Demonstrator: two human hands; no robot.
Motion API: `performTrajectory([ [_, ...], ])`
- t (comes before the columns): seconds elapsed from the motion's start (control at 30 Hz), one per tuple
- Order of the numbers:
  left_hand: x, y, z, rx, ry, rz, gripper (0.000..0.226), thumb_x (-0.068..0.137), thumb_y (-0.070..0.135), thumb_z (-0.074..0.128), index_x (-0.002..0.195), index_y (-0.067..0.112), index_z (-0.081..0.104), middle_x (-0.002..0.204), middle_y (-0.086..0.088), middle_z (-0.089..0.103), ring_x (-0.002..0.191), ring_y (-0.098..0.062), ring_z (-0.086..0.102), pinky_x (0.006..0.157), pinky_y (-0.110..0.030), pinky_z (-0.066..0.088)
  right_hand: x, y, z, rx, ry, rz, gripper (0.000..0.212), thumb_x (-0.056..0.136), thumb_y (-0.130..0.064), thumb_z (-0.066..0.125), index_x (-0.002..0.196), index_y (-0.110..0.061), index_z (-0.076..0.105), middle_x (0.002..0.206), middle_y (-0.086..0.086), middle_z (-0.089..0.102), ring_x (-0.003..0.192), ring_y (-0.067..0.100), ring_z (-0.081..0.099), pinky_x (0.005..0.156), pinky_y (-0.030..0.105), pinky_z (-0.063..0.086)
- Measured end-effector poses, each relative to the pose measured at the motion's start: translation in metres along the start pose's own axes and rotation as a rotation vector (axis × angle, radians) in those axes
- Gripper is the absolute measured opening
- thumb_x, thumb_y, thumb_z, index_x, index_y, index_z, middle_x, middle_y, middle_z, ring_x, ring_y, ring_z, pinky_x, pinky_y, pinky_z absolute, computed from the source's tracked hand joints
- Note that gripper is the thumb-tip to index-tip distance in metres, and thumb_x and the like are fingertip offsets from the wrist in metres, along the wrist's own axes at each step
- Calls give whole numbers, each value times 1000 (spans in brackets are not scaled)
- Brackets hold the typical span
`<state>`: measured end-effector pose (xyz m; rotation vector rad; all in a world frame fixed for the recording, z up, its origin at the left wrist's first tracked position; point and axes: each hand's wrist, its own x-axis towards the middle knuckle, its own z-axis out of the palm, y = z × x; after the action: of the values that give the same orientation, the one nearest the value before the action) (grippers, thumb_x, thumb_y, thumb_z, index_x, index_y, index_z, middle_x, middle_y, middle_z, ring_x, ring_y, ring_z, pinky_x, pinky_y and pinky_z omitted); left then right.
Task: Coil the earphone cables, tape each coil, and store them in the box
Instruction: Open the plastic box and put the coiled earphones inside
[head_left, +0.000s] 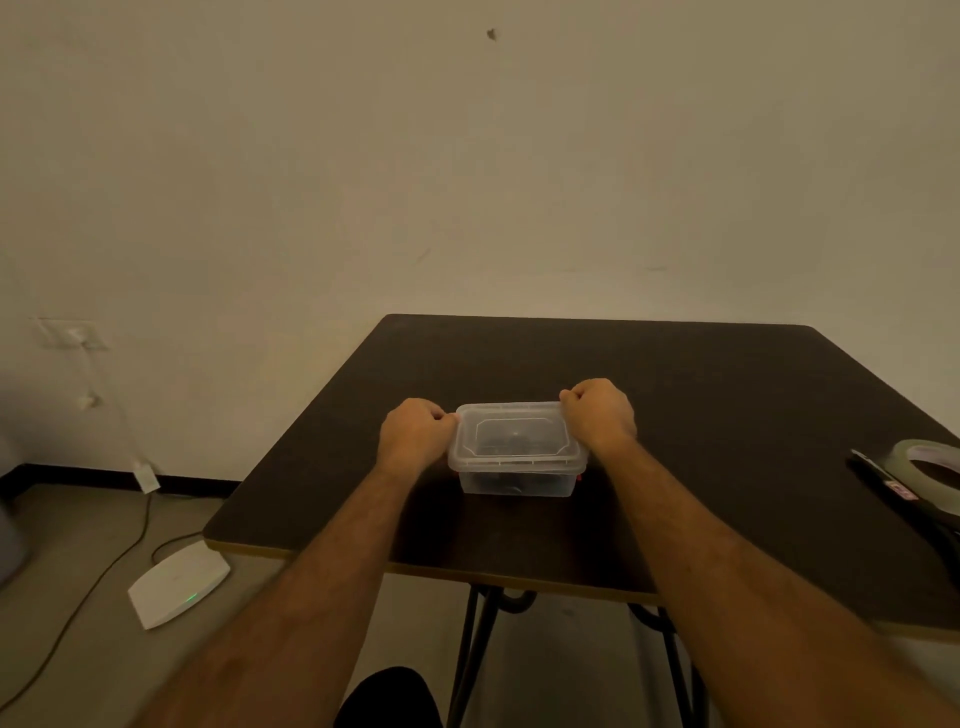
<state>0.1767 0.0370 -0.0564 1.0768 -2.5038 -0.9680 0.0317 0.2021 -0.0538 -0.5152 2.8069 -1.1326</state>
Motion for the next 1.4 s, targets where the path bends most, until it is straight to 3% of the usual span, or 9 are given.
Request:
performTrajectory([
  [0.3,-4,13,14,-52,-3,-73,21,101,32,42,108,21,58,100,-1,61,82,-12,58,63,-25,45,-10,-2,-5,72,-135,68,46,102,-51,35,92,-14,61,89,6,62,79,18,60,73,34,53],
  [0.47,-11,13,24,-111,59,-70,29,103,35,39,110,19,61,99,-1,61,81,-12,58,63,-25,44,-23,-1,4,11,-156,82,36,103,-39,28,114,-18,55,88,2,52,82,18,57,85,42,57],
  [0.57,-12,11,26,-256,66,-107,29,102,43,41,103,22,62,98,0,63,86,-13,59,71,-29,50,-28,-2,3,34,-168,60,35,105,-25,28,124,-10,53,108,9,58,101,29,59,92,46,53],
  [0.67,-9,9,33,-487,34,-216,19,99,41,49,102,25,60,102,-1,62,94,-17,61,88,-40,55,-25,4,7,65,-148,73,36,104,-30,27,117,-14,56,106,11,60,89,25,60,84,43,55],
  [0.8,-7,10,34,-570,43,-258,16,97,36,55,105,24,62,99,2,61,96,-17,61,91,-41,55,-17,9,15,110,-105,118,29,103,-37,31,103,-23,56,88,1,56,76,14,56,76,37,58],
  [1.0,-8,12,34,-583,66,-285,23,96,34,58,113,21,65,93,3,60,92,-17,61,89,-41,56,-23,5,11,175,-120,128,34,101,-41,32,104,-21,60,94,3,60,83,16,58,83,42,57],
  [1.13,-13,23,24,-638,4,-377,30,93,27,62,121,14,61,89,-1,57,86,-19,59,87,-38,54,-31,11,-3,452,-256,228,42,100,-52,37,114,-17,56,107,6,61,95,20,62,77,39,58],
  [1.3,-20,41,22,-684,-29,-419,27,96,28,60,117,11,60,90,-5,61,82,-20,62,76,-34,55,-41,28,-31,678,-267,226,7,98,-25,57,98,-21,63,99,7,66,89,16,65,83,41,59],
  [1.4,-24,61,37,-691,-35,-358,24,97,29,59,113,12,62,90,-4,62,79,-19,62,64,-32,52,-38,45,-47,680,-163,197,10,94,-11,62,94,-22,62,102,5,61,92,17,61,82,39,59],
])
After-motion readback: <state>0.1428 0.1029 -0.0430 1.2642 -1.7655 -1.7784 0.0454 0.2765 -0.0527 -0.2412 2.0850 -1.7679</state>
